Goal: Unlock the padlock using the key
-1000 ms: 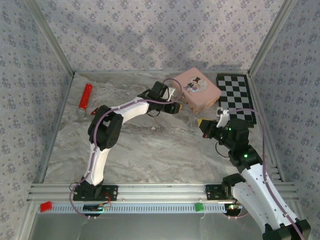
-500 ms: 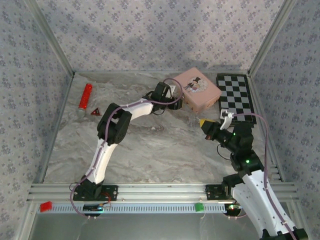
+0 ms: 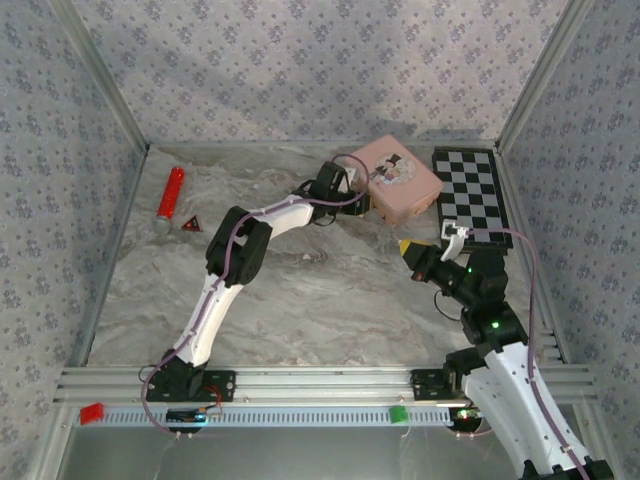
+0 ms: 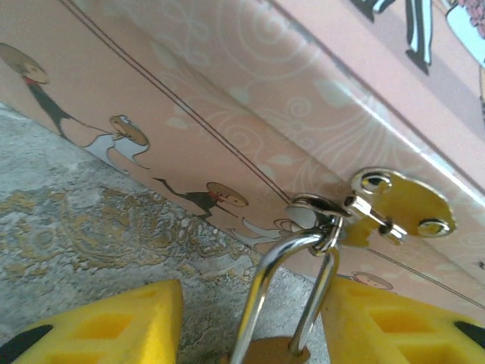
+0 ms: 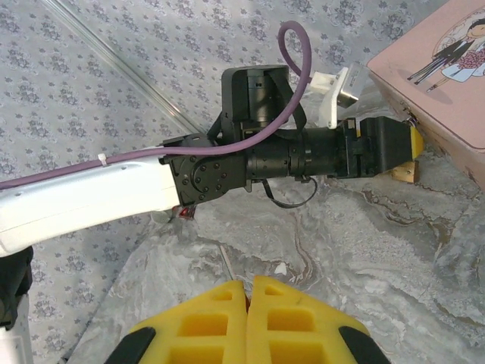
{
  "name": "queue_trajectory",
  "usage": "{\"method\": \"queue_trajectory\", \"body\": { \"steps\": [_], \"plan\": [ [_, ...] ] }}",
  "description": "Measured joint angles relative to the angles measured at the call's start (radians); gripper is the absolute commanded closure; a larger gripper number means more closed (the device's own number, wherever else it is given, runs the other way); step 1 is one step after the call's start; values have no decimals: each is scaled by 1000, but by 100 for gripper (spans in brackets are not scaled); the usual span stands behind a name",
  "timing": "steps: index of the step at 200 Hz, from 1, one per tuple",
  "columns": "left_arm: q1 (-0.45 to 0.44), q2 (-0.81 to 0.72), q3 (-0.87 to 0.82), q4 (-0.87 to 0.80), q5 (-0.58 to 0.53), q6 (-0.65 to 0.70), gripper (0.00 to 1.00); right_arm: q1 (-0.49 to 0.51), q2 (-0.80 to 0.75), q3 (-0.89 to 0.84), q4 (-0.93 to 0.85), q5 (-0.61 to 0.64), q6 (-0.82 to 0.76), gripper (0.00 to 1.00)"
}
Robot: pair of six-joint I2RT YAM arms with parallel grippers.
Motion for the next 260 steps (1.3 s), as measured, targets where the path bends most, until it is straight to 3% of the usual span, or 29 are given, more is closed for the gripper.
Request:
{"method": "queue_trajectory", "body": {
  "steps": [67,144,214,260],
  "plan": [
    [-6,15,9,9,5,-41,71,-4,-23,0,0,1,24,100],
    [-10,-52,-183,263,19,-111,92,-4,-11,0,0,1,42,100],
    [31,-170,-392,365,5,-180,100,-4,45,0,37,0,61,100],
    [50,-316,-580,352,-93,-218,100,-4,112,2,82,-11,72,100]
  ]
}}
